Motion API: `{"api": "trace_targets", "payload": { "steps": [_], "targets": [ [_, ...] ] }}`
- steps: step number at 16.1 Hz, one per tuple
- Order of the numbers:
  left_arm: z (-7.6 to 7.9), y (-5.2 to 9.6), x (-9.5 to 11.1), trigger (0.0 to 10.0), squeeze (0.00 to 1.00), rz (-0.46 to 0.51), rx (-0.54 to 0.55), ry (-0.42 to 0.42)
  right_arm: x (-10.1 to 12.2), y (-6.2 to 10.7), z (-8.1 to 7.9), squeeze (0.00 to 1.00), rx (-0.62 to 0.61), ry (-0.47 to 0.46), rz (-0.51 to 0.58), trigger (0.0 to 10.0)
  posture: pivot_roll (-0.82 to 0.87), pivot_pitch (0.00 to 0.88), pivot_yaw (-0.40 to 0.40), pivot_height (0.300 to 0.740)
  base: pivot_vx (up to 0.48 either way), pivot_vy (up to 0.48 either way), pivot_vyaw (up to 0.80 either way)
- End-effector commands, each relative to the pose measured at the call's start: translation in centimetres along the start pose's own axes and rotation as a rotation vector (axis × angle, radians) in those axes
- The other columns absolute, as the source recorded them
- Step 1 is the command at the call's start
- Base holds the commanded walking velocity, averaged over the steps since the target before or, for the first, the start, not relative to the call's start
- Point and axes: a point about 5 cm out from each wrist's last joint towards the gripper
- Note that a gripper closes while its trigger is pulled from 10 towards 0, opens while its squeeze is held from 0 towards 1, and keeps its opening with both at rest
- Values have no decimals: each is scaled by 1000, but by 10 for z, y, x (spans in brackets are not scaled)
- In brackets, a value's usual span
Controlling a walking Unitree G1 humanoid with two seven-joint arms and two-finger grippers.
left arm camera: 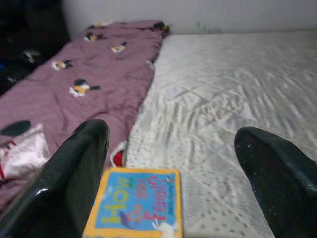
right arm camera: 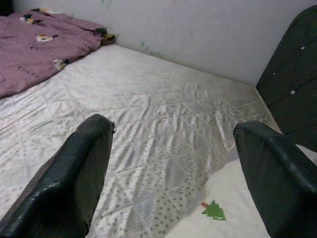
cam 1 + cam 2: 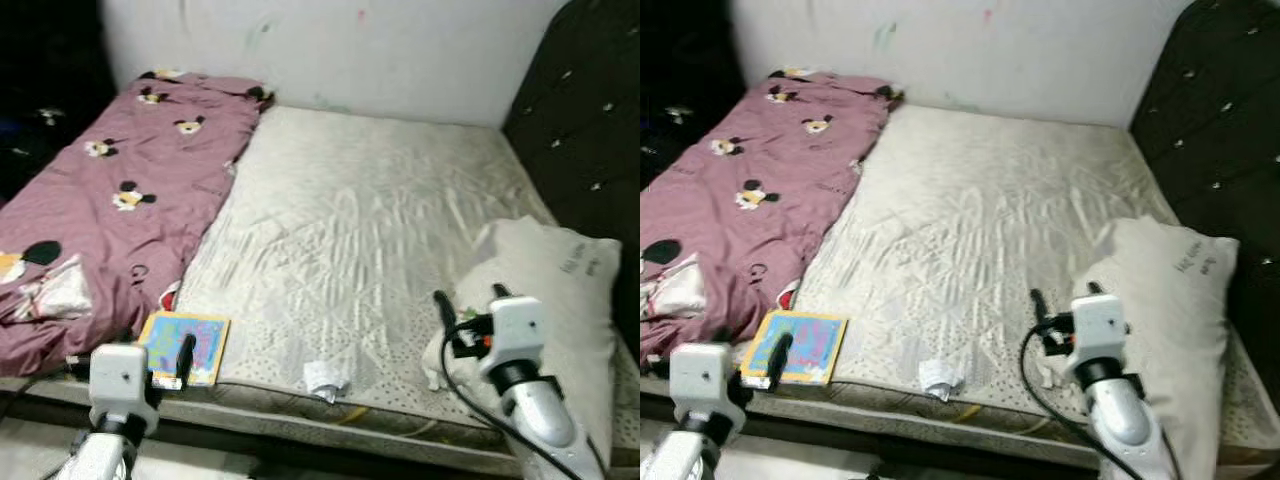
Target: Clean up the room
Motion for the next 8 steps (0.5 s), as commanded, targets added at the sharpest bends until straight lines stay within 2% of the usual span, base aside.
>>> {"api": "trace_targets", "payload": {
  "steps": [1,3,8],
  "targets": [
    [-4,-5,5,10000,0,12,5,-15,-1,-2,8,0,-24,15,-13,10000,53,0,-52,740,0,0,0],
    [-8,-10,8,10000,0,21,25,-11,0,-7,13,0,-26,66,-9,10000,52,0,-52,740,0,0,800],
    [5,-7,3,10000,0,8,-12,23,3,-11,5,0,-21,37,0,10000,53,0,-57,740,0,0,800]
  ]
}}
Point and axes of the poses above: a point about 5 cm out from each wrist's last joint towards the gripper, its own y axis pointing back from the gripper into the wrist, its own x axis along the axis of the wrist's last joint, z = x × y, and after that the axes turned 6 degrees about y, right-handed
